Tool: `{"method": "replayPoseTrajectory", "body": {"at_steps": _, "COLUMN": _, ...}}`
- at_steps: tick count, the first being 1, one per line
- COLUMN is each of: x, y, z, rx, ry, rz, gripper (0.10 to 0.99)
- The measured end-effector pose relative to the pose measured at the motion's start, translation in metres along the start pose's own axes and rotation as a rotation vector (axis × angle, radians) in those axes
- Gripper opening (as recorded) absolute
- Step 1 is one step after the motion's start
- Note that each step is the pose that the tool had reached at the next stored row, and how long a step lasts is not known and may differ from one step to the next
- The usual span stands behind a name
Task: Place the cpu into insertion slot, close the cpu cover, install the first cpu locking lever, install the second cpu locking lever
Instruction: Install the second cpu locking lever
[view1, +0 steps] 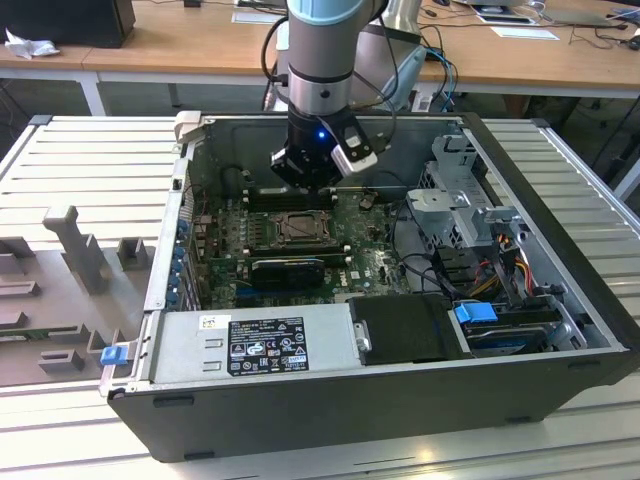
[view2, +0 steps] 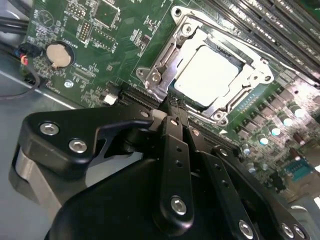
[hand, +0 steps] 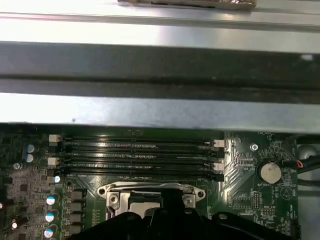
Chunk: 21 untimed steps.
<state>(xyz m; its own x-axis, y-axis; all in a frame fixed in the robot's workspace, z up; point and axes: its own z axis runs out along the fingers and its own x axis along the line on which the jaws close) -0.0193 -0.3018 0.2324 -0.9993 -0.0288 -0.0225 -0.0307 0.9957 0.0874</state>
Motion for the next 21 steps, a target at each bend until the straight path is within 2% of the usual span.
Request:
{"method": "replayPoseTrajectory", "body": {"at_steps": 2, "x": -0.0001, "y": -0.0006, "z": -0.0015, "rx": 0.0, "ry": -0.0001, "rz": 0.0, "gripper": 0.106}}
{"method": "replayPoseTrajectory", "body": {"at_steps": 9, "x": 0.0002, "y": -0.0105, "z": -0.0025, "rx": 0.0, "ry": 0.0, "rz": 0.0, "gripper": 0.106}}
{"method": "replayPoseTrajectory", "body": {"at_steps": 16, "x": 0.0007, "y": -0.025, "z": -0.0038, "rx": -0.002, "ry": -0.0001, "rz": 0.0, "gripper": 0.106}}
{"method": "replayPoseTrajectory", "body": {"at_steps": 21, "x": 0.0008, "y": -0.0297, "z": -0.0039, "rx": -0.002, "ry": -0.0001, "rz": 0.0, "gripper": 0.106}}
